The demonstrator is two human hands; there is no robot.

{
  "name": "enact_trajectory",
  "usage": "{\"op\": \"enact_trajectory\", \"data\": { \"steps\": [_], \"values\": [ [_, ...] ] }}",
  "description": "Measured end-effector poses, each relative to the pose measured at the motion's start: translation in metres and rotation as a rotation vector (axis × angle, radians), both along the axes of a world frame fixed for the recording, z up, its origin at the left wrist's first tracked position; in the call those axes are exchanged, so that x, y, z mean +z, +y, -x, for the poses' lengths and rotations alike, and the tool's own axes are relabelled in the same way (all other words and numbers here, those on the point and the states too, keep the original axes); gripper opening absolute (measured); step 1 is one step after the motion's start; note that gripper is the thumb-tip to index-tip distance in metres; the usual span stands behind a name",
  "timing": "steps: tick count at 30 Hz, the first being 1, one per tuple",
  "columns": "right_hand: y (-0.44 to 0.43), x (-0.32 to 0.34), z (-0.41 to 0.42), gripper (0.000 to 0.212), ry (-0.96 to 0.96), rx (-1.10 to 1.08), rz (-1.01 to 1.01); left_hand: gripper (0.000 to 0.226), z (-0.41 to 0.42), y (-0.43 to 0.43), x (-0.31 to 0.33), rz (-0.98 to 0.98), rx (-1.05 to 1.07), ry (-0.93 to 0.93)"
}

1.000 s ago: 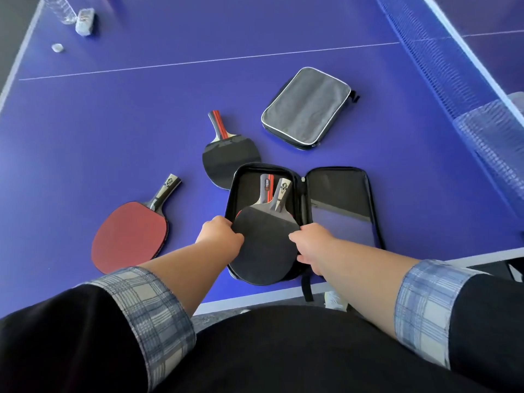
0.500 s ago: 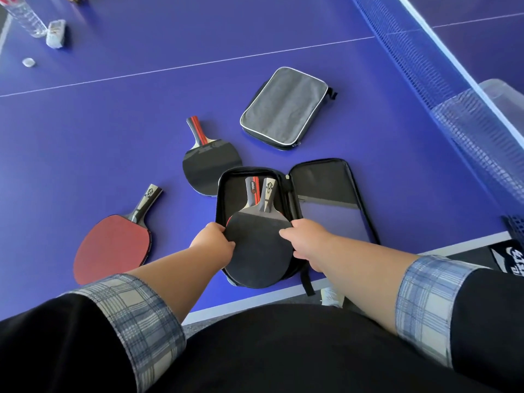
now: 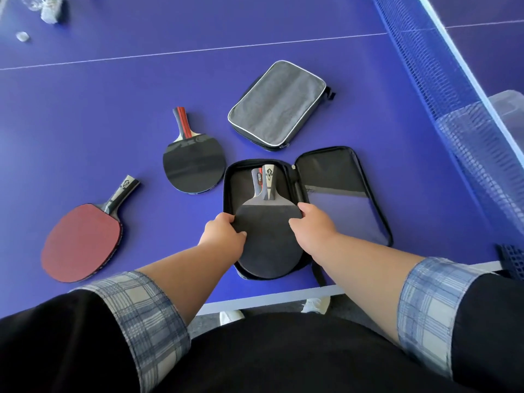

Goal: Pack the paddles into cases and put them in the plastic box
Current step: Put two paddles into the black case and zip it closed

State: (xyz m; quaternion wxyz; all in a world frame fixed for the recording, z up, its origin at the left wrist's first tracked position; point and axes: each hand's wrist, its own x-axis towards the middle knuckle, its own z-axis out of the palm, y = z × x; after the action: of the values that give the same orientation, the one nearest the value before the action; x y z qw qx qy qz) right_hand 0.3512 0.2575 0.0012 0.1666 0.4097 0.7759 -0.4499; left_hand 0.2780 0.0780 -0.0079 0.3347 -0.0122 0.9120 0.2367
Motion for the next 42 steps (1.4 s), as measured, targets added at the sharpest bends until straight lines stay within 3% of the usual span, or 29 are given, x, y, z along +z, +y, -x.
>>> {"op": "enact_trajectory", "data": {
  "steps": [6,10,13,16,19,23,27,31,35,36,39,42],
  "values": [
    [0.013,-0.003,0.000,0.056,-0.070,0.072,0.040,0.031,-0.006,0.018,-0.002,0.080,0.047,0.019],
    [0.020,-0.006,-0.002,0.025,-0.097,0.144,0.018,0.032,-0.014,0.024,0.001,0.071,0.130,0.002],
    [0.026,-0.004,0.003,0.014,-0.136,0.222,0.004,0.044,-0.020,0.032,0.006,0.095,0.186,0.027],
    [0.038,0.005,0.006,0.017,-0.154,0.350,-0.045,0.062,-0.030,0.047,0.008,0.192,-0.035,0.228],
    [0.069,0.009,0.000,0.042,-0.053,0.330,-0.211,0.066,-0.036,0.075,0.008,0.134,-0.420,0.444],
    [0.140,0.007,-0.020,0.058,-0.016,0.111,-0.357,0.058,-0.041,0.137,0.003,0.036,-0.745,0.369],
    [0.184,0.000,-0.043,0.068,-0.110,-0.011,-0.078,0.062,-0.050,0.193,-0.005,0.031,-0.772,0.175],
    [0.195,0.000,-0.044,0.047,-0.072,-0.133,0.119,0.066,-0.056,0.234,-0.004,-0.021,-0.587,0.019],
    [0.195,0.006,-0.038,0.020,-0.136,-0.002,0.025,0.066,-0.053,0.250,0.006,-0.082,-0.423,-0.013],
    [0.194,0.005,-0.037,0.020,-0.134,-0.036,0.049,0.066,-0.053,0.249,0.007,-0.051,-0.446,-0.020],
    [0.190,0.009,-0.030,0.051,-0.138,-0.251,0.277,0.067,-0.051,0.240,0.003,0.082,-0.541,-0.077],
    [0.190,0.010,-0.027,0.042,-0.158,-0.400,0.343,0.068,-0.051,0.236,-0.001,0.077,-0.498,-0.082]
  ]
}}
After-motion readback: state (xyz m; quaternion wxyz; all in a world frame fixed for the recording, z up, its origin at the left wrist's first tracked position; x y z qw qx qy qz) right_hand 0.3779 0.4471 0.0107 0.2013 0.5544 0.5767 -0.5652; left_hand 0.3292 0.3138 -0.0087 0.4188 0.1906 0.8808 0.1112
